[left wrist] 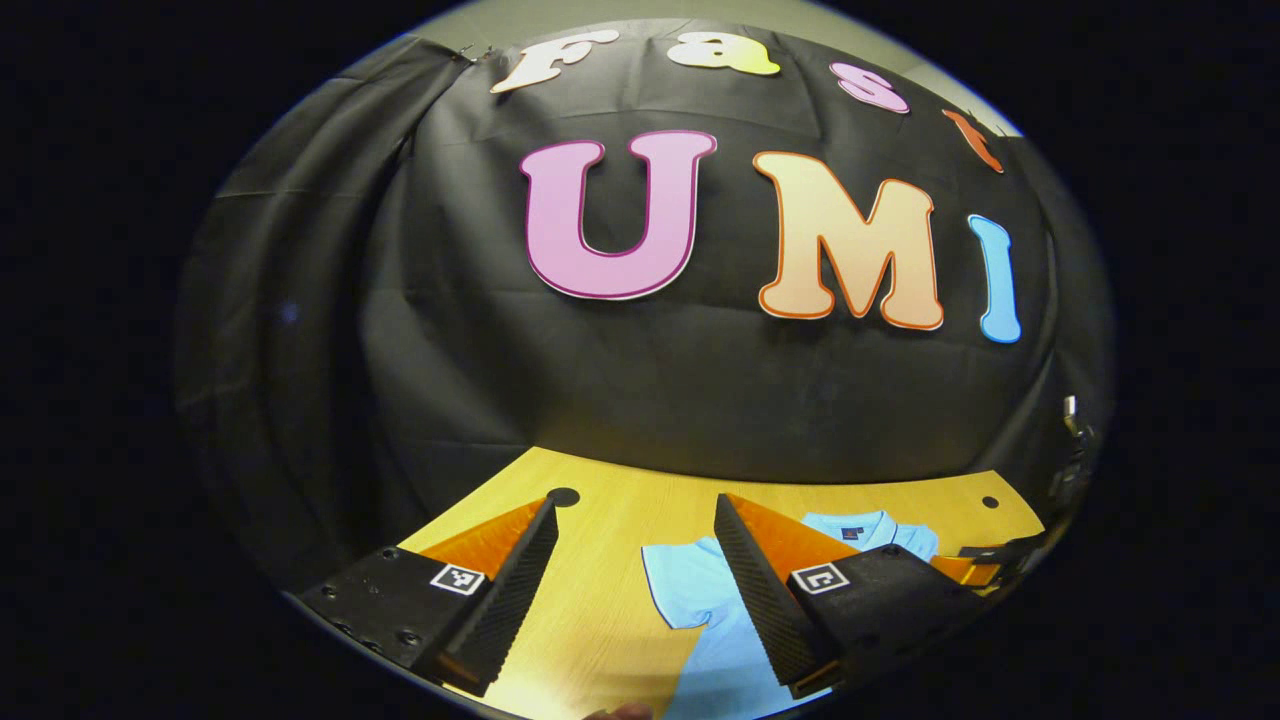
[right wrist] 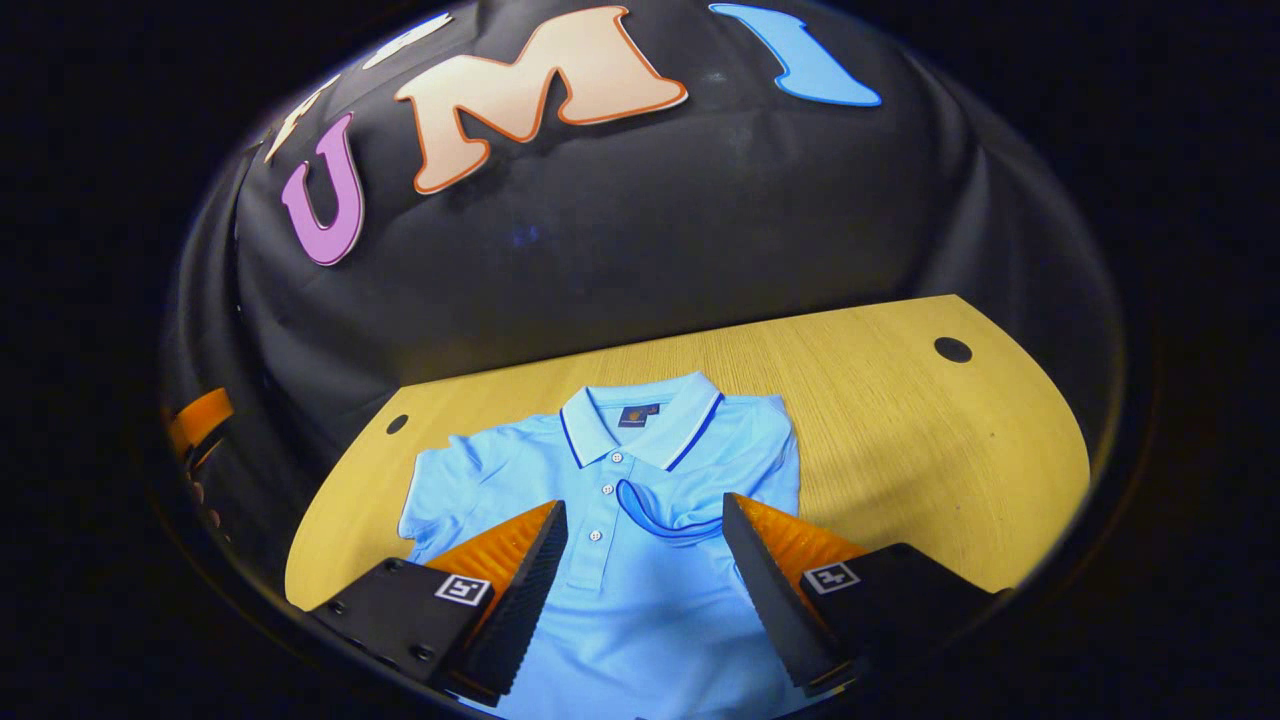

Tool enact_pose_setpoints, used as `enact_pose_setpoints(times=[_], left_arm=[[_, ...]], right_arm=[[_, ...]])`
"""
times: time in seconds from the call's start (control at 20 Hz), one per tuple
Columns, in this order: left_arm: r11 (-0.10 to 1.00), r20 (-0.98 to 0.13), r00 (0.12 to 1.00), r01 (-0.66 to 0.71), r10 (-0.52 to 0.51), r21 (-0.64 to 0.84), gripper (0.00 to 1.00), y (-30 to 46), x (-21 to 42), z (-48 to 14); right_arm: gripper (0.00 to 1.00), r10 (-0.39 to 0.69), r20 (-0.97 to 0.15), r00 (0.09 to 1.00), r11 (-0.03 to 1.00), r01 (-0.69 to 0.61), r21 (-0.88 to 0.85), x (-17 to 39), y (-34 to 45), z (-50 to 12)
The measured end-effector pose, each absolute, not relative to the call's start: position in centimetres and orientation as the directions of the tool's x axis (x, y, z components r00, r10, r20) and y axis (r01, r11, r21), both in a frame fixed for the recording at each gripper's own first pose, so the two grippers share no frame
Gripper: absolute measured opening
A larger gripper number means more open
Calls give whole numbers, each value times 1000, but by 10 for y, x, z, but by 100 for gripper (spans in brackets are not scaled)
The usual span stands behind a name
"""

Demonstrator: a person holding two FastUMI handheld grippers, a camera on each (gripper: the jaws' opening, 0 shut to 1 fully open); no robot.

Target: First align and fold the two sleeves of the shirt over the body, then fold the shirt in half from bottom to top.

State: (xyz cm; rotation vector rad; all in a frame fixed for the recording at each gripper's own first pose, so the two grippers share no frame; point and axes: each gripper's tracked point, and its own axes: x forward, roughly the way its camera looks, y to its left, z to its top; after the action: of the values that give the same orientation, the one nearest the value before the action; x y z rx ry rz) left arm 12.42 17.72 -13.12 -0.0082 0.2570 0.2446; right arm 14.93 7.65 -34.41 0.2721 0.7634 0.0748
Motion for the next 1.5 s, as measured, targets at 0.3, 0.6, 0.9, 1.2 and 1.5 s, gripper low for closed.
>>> enact_pose_setpoints(times=[0.3, 0.6, 0.9, 1.2, 1.5], left_arm=[[978, -381, 902, -204, 203, 37, 95, 169, 174, -207], [977, -530, 823, -203, 203, 61, 95, 173, 194, -298], [973, -637, 738, -208, 223, 99, 95, 175, 189, -357], [975, -646, 738, -219, 196, 45, 90, 164, 188, -361], [986, -651, 744, -158, 149, 46, 3, 146, 196, -361]], right_arm=[[98, 130, -669, 732, 980, 7, 198, 108, 49, -319], [98, 68, -674, 735, 990, 35, 138, 81, 9, -305], [98, 13, -707, 708, 990, 88, 107, 57, -23, -314], [98, 11, -700, 714, 990, 93, 110, 52, -29, -307], [98, 13, -688, 726, 987, 101, 125, 47, -31, -306]])
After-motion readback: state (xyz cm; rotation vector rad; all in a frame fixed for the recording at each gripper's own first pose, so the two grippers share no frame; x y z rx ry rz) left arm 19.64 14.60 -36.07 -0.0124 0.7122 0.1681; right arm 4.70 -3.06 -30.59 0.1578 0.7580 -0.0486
